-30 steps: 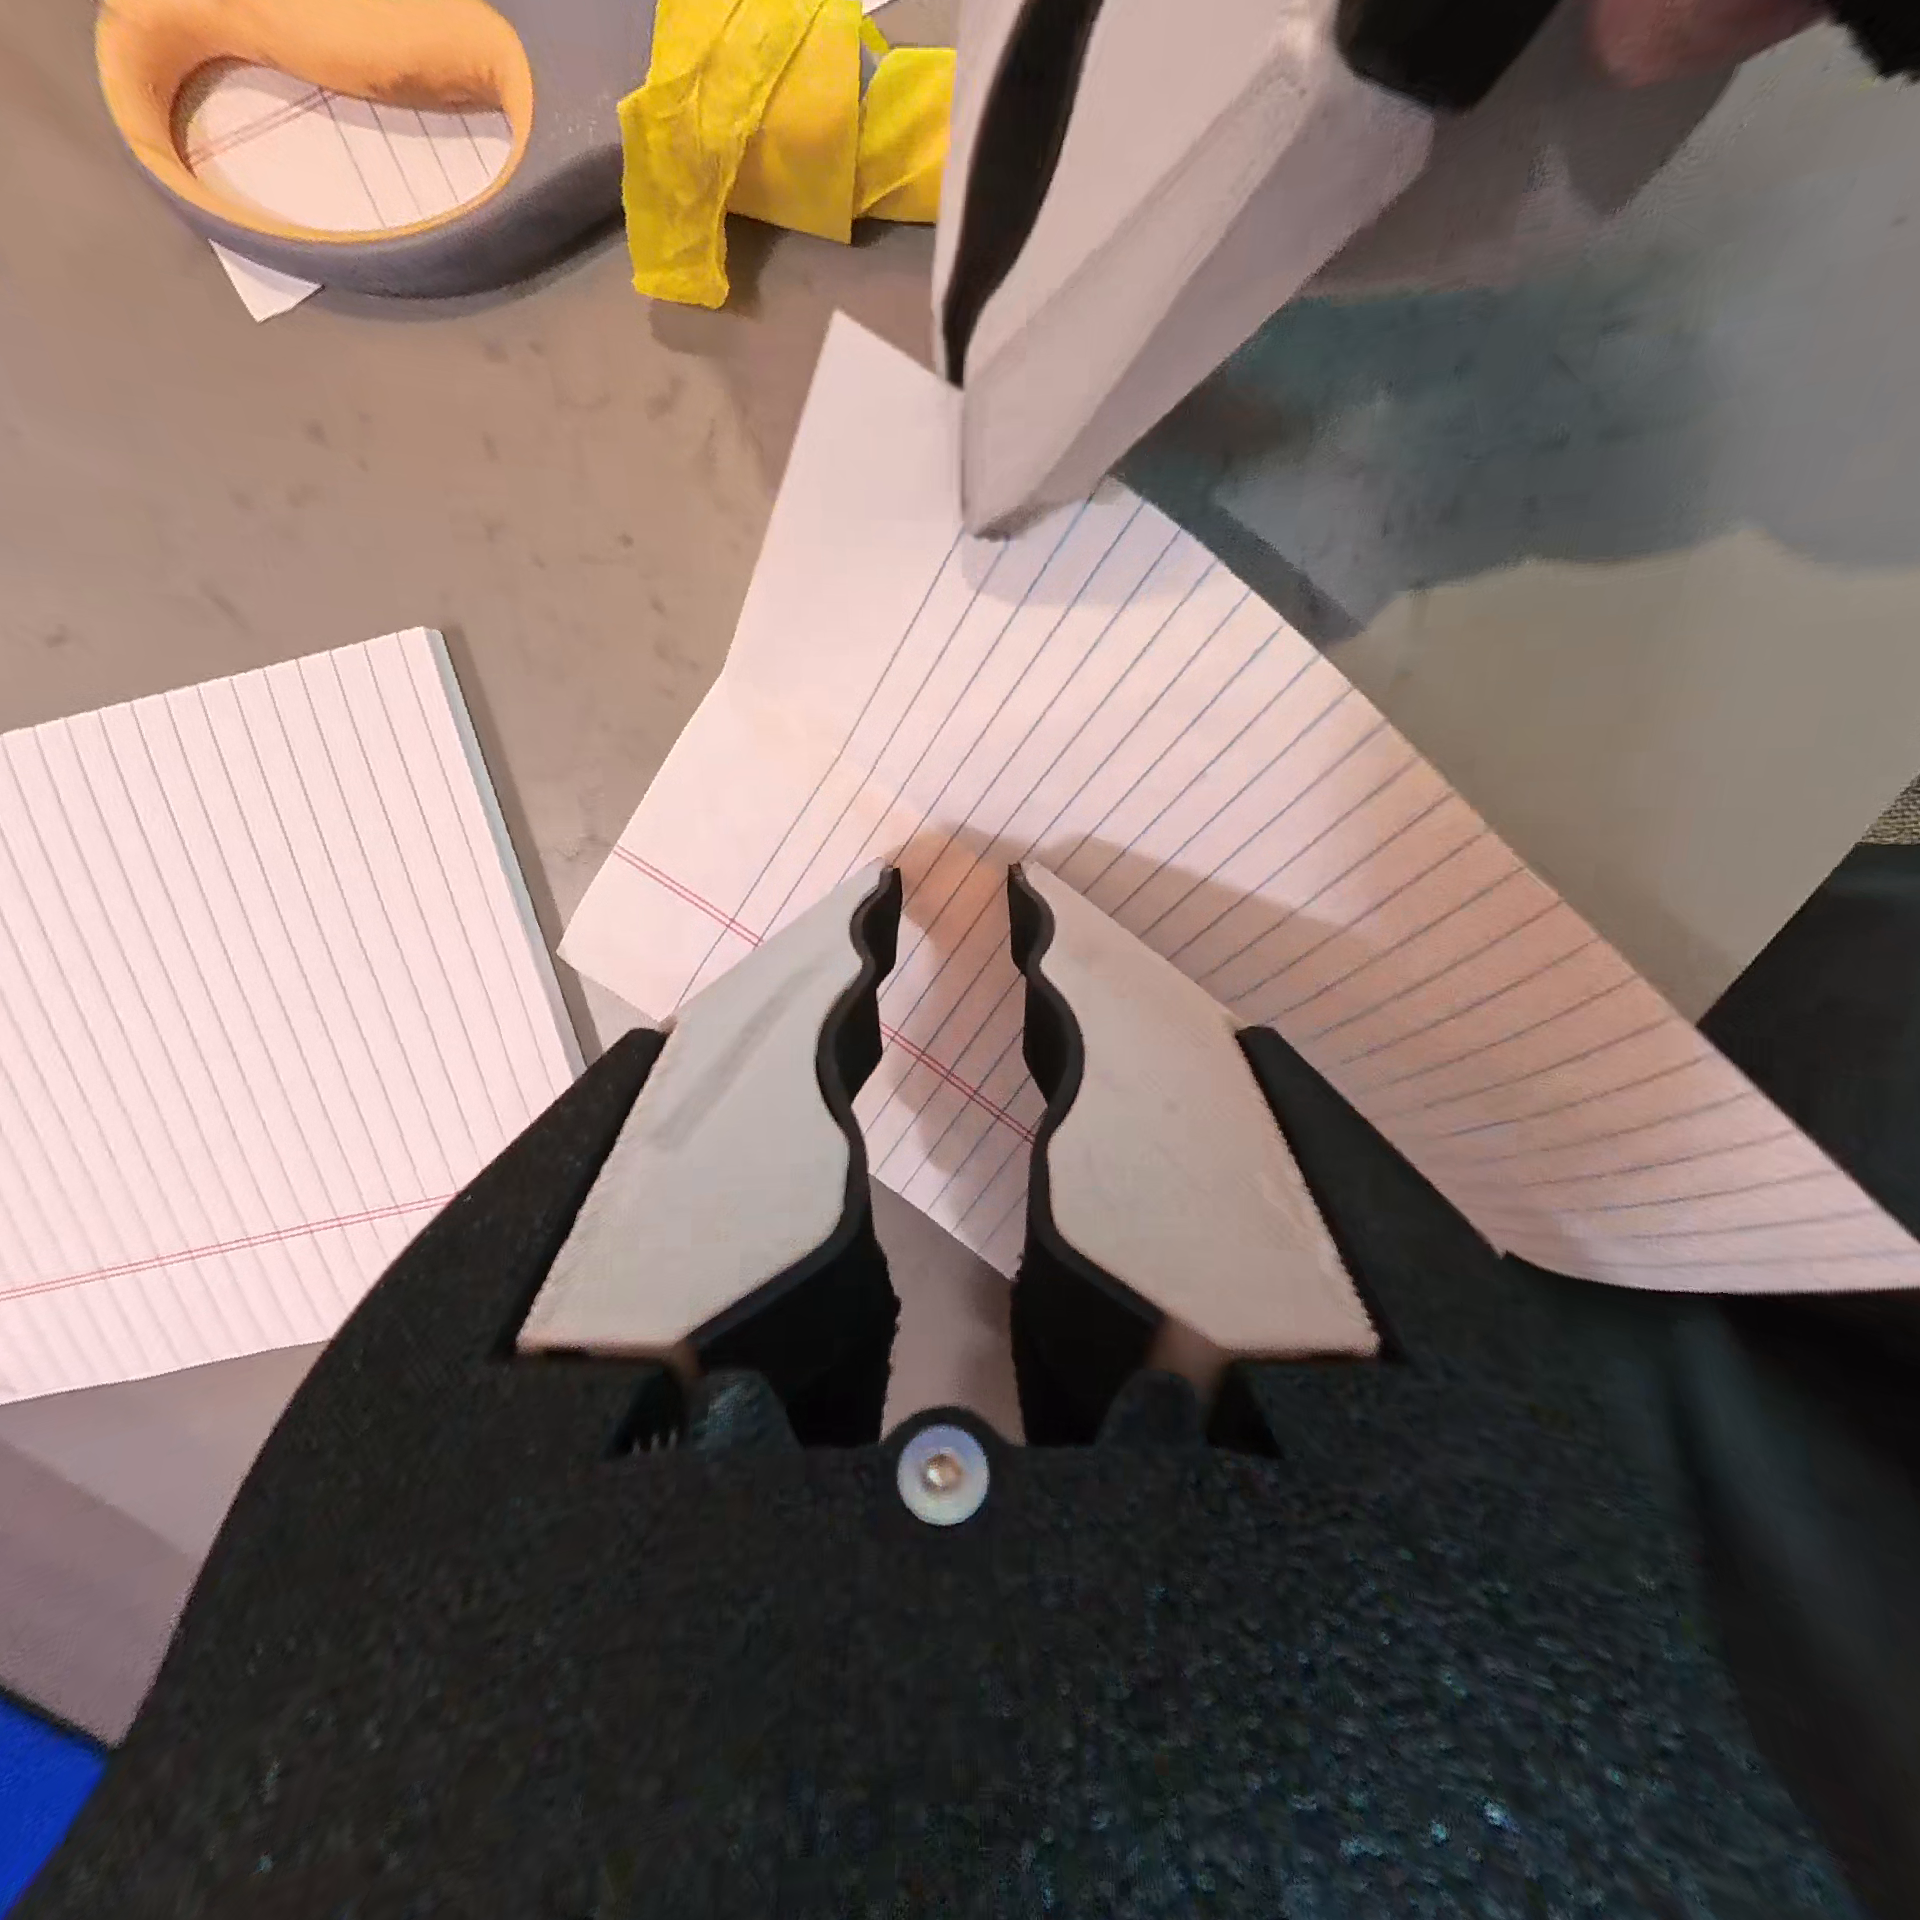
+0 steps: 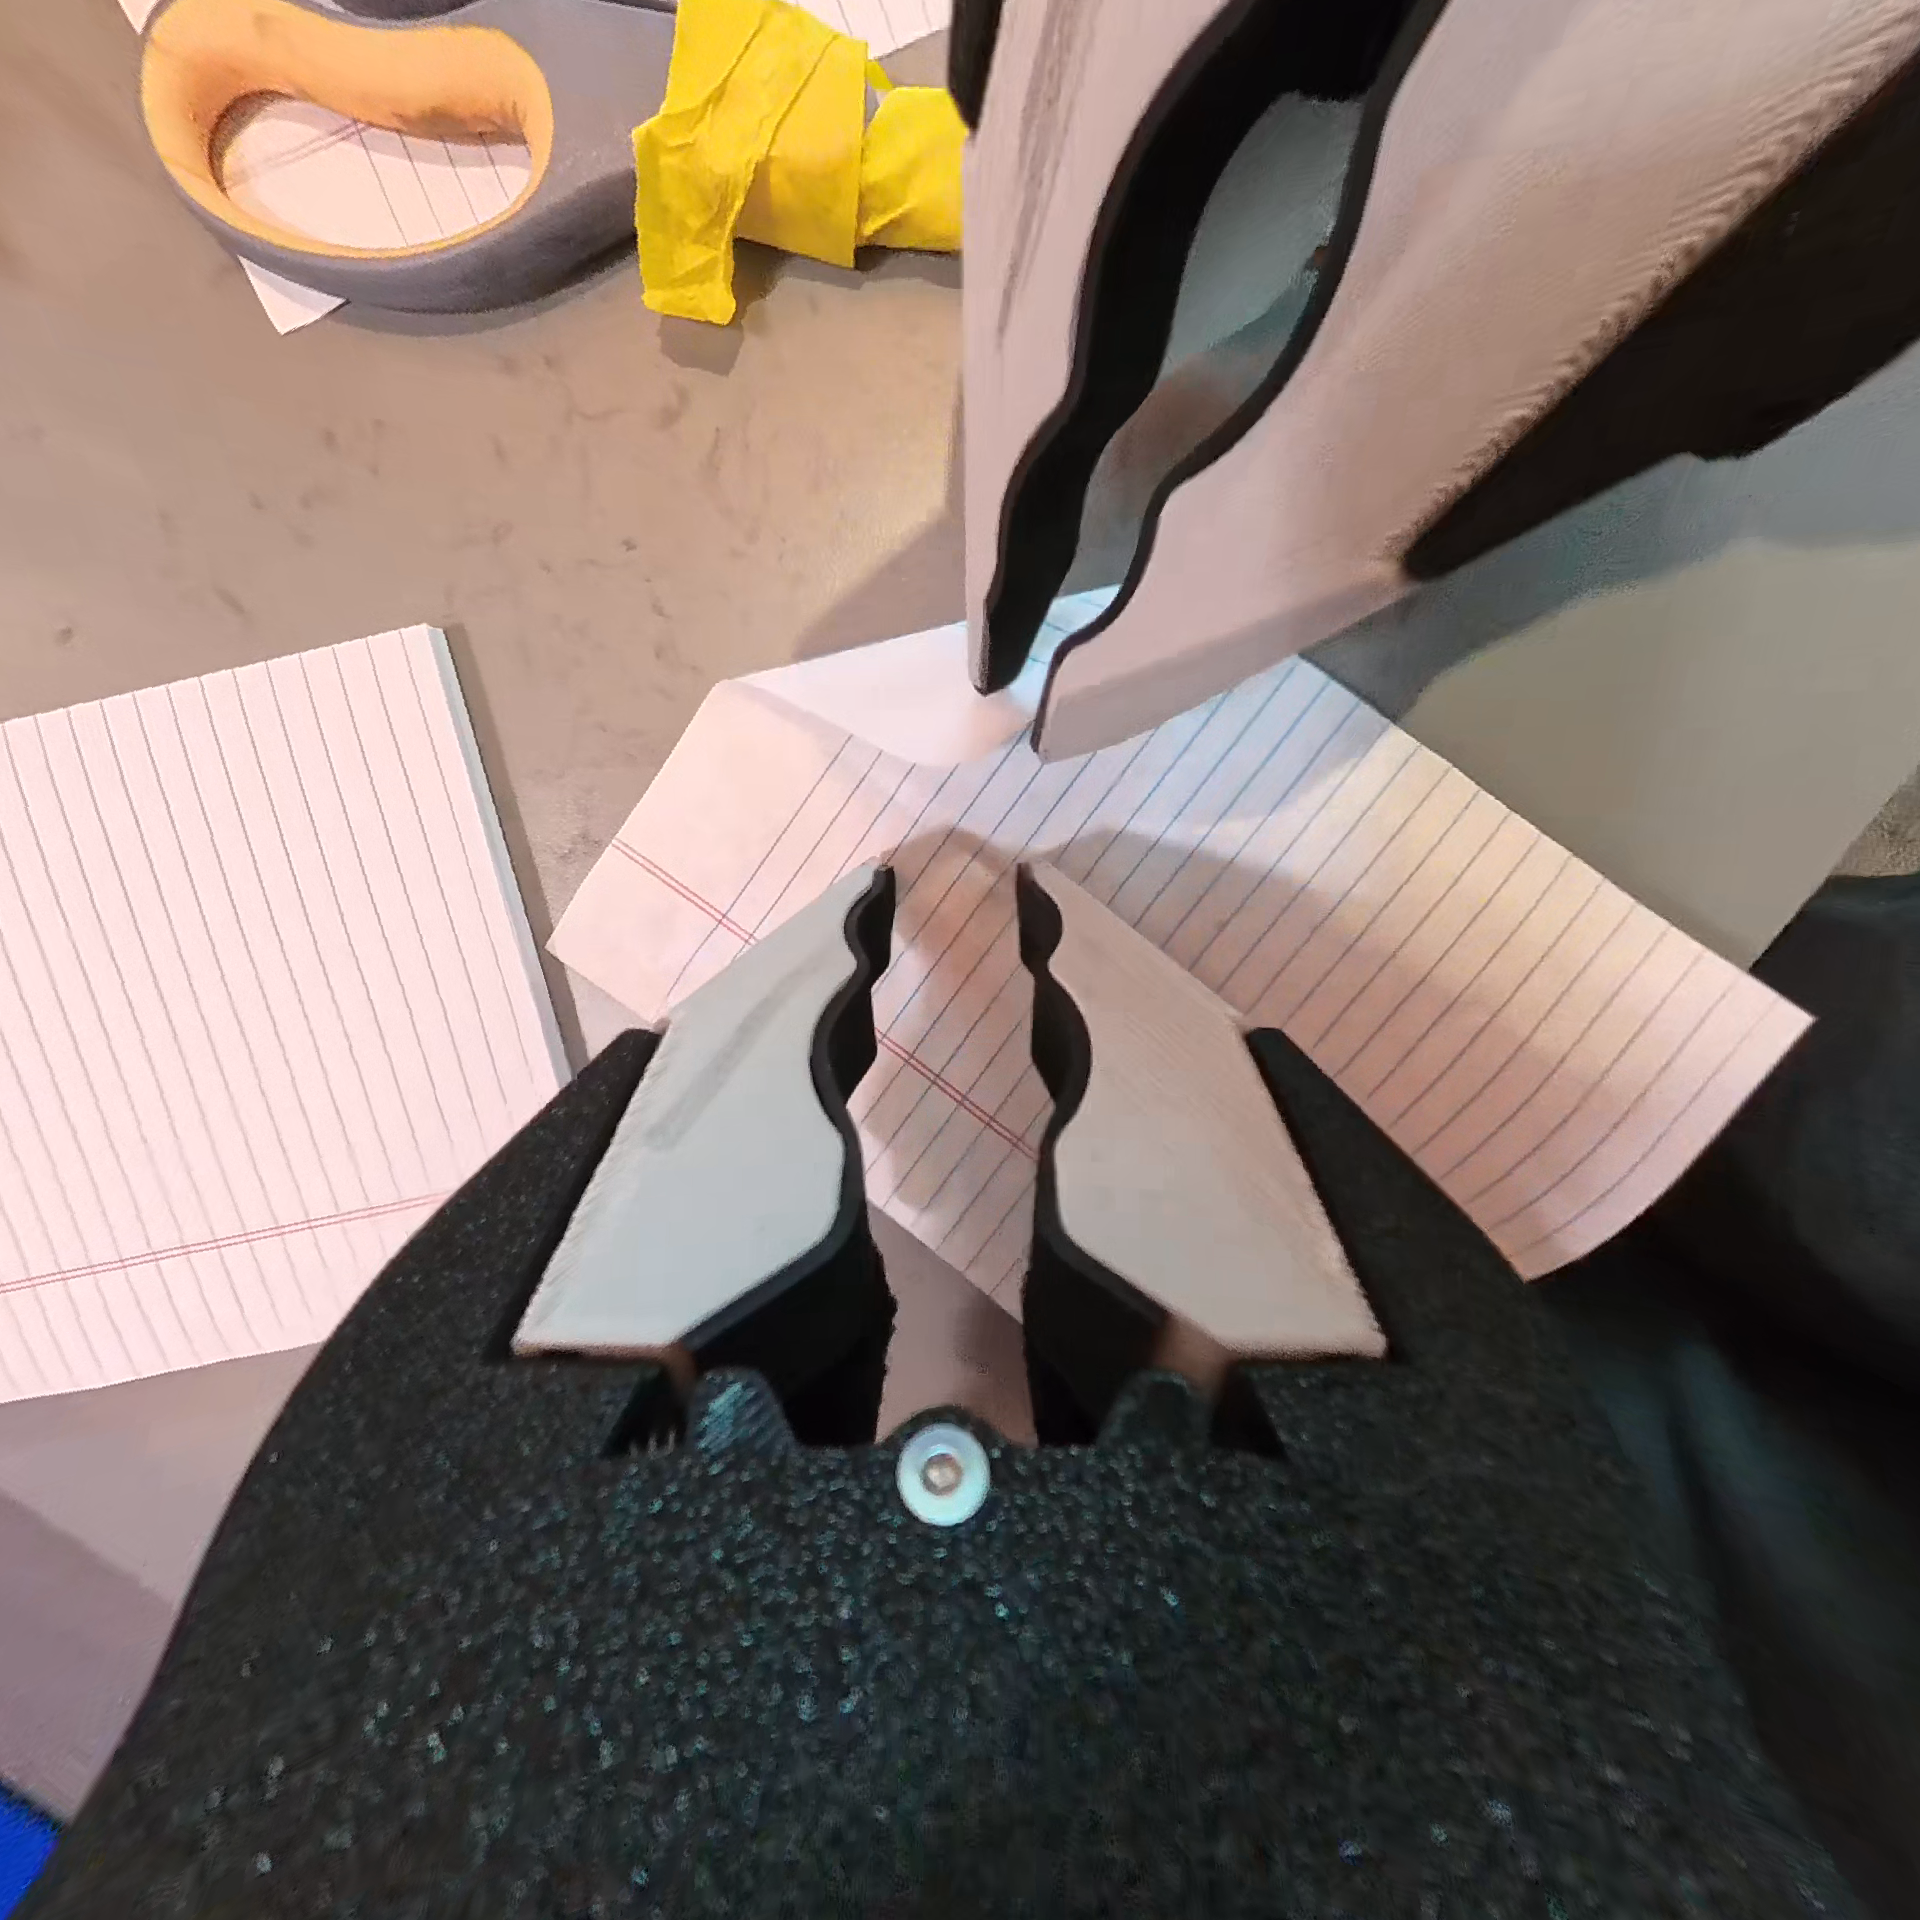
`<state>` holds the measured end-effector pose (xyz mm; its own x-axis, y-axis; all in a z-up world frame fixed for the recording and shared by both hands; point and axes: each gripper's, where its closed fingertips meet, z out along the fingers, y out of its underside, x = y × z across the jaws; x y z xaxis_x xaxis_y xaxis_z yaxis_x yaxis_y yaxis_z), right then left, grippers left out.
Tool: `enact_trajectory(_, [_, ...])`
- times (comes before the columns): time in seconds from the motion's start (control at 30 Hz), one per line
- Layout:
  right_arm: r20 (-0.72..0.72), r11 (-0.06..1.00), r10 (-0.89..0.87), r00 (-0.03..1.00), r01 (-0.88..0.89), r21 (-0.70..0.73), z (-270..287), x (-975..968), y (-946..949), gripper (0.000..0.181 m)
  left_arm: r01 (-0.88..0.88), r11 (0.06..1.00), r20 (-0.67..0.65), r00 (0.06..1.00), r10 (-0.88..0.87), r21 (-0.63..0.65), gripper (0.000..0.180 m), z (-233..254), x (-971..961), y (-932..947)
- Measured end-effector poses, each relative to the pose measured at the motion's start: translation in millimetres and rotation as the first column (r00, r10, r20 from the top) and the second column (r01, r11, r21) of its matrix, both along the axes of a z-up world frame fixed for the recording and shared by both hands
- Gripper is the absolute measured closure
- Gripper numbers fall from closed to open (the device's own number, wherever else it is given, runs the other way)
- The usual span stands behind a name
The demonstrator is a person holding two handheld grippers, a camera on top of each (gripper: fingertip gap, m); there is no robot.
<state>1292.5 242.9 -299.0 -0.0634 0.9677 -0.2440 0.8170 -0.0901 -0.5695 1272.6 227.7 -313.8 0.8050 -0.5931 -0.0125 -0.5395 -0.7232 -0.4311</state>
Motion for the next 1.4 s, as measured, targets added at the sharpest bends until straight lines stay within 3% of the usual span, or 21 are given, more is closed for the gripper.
enact_trajectory(0.03, [0.003,1.000,-0.009,1.000,0.009,-0.014,-0.8,0.4,0.7,0.171,-0.015,1.000,0.017,1.000,0.015,0.000,0.157,0.2,0.2,0.2])
enact_trajectory(0.47, [0.013,0.982,-0.069,0.998,0.070,-0.177,-3.8,-4.2,-8.2,0.160,-0.061,0.998,0.103,0.993,0.061,-0.004,0.156,1.5,0.4,-0.2])
enact_trajectory(1.4, [0.011,0.947,-0.192,0.981,0.188,-0.262,-3.8,-20.7,-6.1,0.160,-0.059,0.998,0.098,0.993,0.059,-0.004,0.153,1.3,1.3,-1.0])
